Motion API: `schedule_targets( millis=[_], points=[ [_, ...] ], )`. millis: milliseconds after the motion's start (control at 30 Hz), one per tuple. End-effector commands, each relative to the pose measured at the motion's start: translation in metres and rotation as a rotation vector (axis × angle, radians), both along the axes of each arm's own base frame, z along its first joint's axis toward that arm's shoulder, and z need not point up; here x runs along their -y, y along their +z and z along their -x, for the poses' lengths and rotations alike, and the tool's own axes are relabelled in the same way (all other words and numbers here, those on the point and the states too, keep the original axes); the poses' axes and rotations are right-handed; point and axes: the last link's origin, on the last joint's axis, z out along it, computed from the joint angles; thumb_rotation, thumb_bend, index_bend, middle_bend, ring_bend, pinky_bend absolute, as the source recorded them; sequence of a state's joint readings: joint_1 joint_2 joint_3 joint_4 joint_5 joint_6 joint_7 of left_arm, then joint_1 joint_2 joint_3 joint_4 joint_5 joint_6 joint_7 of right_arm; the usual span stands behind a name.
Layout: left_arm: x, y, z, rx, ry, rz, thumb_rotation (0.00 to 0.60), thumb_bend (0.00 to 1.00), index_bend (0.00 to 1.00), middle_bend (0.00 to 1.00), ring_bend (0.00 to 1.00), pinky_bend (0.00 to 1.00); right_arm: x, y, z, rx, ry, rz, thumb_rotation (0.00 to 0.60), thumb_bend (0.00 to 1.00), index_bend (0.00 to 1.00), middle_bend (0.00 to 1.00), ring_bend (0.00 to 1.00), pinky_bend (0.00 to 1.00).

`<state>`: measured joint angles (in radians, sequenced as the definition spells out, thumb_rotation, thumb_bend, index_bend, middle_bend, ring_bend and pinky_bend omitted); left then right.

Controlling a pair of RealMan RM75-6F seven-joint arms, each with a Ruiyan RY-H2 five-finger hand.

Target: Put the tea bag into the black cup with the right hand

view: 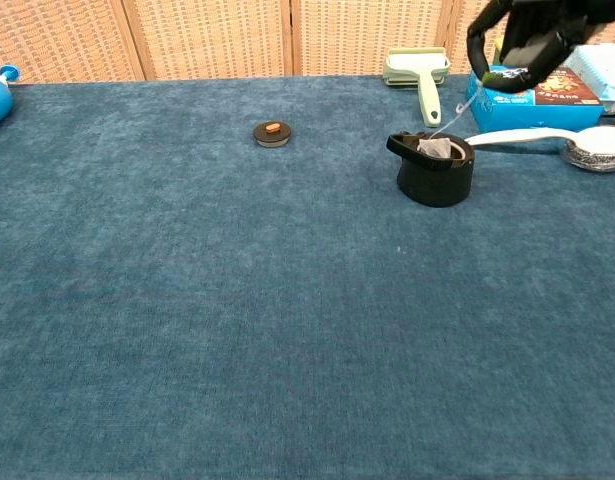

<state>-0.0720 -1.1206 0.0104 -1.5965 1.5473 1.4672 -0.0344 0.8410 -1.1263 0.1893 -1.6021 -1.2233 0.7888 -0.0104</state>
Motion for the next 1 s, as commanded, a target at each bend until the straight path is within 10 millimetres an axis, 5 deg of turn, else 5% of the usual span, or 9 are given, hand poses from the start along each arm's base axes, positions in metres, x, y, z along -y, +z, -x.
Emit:
schedule_targets(
  millis=[33,133,400,700,867,1000],
  points=[
    [0.000,0.000,-0.001,-0.002,-0.002,0.002,0.600,0.25,0.13,0.12,0.07,0.11,-0.011,-0.004,0.009,-0.033,0.005,-0.022,0.600,0.47,0.59,0.94,1.00,1.00],
    [0.000,0.000,-0.004,-0.004,-0.013,0.003,0.600,0.25,0.13,0.12,0.07,0.11,-0.028,-0.016,0.027,-0.095,-0.001,-0.073,0.600,0.47,0.56,0.94,1.00,1.00],
    [0.000,-0.002,-0.007,-0.005,-0.019,0.008,0.600,0.25,0.13,0.12,0.07,0.11,-0.034,-0.024,0.041,-0.132,-0.005,-0.098,0.600,0.50,0.46,0.92,1.00,1.00],
    [0.000,-0.001,-0.008,-0.010,-0.018,0.008,0.600,0.25,0.13,0.12,0.07,0.11,-0.030,-0.017,0.037,-0.129,0.007,-0.103,0.600,0.55,0.32,0.92,1.00,1.00],
    [0.000,-0.001,-0.009,-0.014,-0.015,0.007,0.600,0.25,0.13,0.12,0.07,0.11,-0.022,-0.010,0.031,-0.116,-0.025,-0.138,0.600,0.65,0.18,0.95,1.00,1.00],
    [0.000,-0.002,-0.009,-0.016,-0.008,0.009,0.600,0.25,0.13,0.12,0.07,0.11,-0.014,-0.009,0.032,-0.139,-0.051,-0.161,0.600,0.73,0.15,0.99,1.00,1.00]
  ],
)
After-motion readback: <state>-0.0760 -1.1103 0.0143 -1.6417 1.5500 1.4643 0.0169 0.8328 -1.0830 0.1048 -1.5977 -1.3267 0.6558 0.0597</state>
